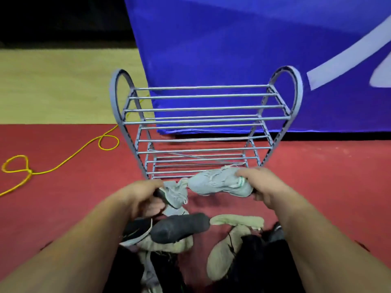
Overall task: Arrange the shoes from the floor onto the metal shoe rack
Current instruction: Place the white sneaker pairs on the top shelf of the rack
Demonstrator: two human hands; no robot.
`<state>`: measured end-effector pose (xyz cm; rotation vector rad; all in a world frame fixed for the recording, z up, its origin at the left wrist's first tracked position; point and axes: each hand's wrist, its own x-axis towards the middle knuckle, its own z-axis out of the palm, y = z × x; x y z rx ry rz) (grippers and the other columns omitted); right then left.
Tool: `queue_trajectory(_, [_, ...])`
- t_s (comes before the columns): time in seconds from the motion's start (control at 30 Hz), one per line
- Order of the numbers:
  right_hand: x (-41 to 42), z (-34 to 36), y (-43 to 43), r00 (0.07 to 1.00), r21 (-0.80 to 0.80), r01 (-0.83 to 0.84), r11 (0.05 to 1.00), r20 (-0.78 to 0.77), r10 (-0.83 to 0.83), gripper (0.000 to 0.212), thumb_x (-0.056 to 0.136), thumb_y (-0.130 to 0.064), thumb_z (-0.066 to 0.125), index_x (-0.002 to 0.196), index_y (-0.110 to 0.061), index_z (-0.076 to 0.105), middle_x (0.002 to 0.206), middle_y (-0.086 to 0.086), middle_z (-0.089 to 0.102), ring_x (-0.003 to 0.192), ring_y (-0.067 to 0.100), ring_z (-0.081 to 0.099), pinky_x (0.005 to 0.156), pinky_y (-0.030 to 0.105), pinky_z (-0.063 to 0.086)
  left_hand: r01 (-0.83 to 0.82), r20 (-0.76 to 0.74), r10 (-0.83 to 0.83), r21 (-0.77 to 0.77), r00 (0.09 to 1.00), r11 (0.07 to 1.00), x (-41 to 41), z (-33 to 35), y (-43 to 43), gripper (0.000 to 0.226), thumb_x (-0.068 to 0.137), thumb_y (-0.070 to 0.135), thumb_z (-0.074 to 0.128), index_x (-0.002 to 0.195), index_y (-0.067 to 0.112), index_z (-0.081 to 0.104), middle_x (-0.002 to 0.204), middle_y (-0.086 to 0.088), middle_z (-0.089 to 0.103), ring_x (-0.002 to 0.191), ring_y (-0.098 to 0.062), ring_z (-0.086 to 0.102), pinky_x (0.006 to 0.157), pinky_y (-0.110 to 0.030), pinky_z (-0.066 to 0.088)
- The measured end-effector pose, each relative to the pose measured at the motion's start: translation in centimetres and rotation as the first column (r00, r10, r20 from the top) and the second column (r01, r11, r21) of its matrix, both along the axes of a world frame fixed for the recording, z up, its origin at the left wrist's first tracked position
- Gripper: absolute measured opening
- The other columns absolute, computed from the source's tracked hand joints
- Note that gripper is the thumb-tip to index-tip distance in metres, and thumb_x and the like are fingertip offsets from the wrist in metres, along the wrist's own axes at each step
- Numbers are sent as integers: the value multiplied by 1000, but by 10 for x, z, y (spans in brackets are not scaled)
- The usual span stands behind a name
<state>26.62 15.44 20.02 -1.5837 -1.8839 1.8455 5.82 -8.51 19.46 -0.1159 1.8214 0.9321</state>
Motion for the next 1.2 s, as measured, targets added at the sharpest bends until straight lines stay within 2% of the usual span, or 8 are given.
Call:
queue_trajectory(0.1, [17,27,-35,980,-61,112,992,-158,-121,18,88,-34,70,92,-16,70,70,5,62,53,17,53,47,24,40,-163,103,151,125,983,979,12,29,-31,30,77,33,67,90,6,69,79,-11,72,70,-20,73,67,-30,60])
queue_trajectory(0.2, [27,30,-46,946,-213,235,948,-176,-274,20,86,-36,69,90,-16,72,62,1,62,48,15,50,42,21,43,-318,236,266,221,935,922,24,40,-44,27,87,34,57,80,9,63,70,-5,64,57,-18,69,56,-26,58])
queue_trajectory(0.3, [36,33,-56,893,-430,301,851,-185,-409,16,88,-36,64,94,-22,68,62,-4,59,46,11,46,41,19,44,-460,364,346,300,865,835,41,51,-54,24,86,30,56,80,8,63,67,-4,60,52,-17,68,55,-24,57])
queue_trajectory(0.43, [40,38,-62,826,-597,280,752,-249,-506,14,91,-27,57,95,-20,68,62,-3,61,40,10,49,41,17,47,-601,454,438,322,776,731,52,56,-50,21,87,27,55,81,7,60,68,-3,60,53,-16,67,54,-26,59])
queue_trajectory(0.67, [35,33,-61,725,-723,279,633,-273,-632,22,90,-19,56,105,-14,72,74,2,65,47,12,51,41,18,49,-647,482,467,330,742,688,56,54,-35,20,88,28,58,88,9,61,66,-1,60,65,-15,66,51,-28,58])
queue_trajectory(0.97, [23,37,-80,704,-763,260,592,-270,-656,18,93,-20,59,100,-8,70,69,6,67,43,13,52,40,19,51,-521,283,439,407,853,750,65,64,-50,22,88,30,57,86,9,61,69,-2,58,67,-17,66,57,-26,56])
queue_trajectory(1.13, [22,54,-108,677,-807,176,564,-317,-664,27,88,-20,65,112,-9,70,87,5,65,55,14,53,39,20,49,-490,237,433,524,870,697,65,97,-72,24,89,33,55,94,10,59,73,-3,59,63,-15,67,58,-25,57])
queue_trajectory(1.2, [20,72,-117,666,-795,144,589,-362,-652,24,89,-20,66,110,-11,71,83,4,65,53,14,52,40,19,49,-483,224,441,574,869,661,65,117,-75,22,90,32,54,94,10,59,73,-3,58,66,-16,66,62,-27,56])
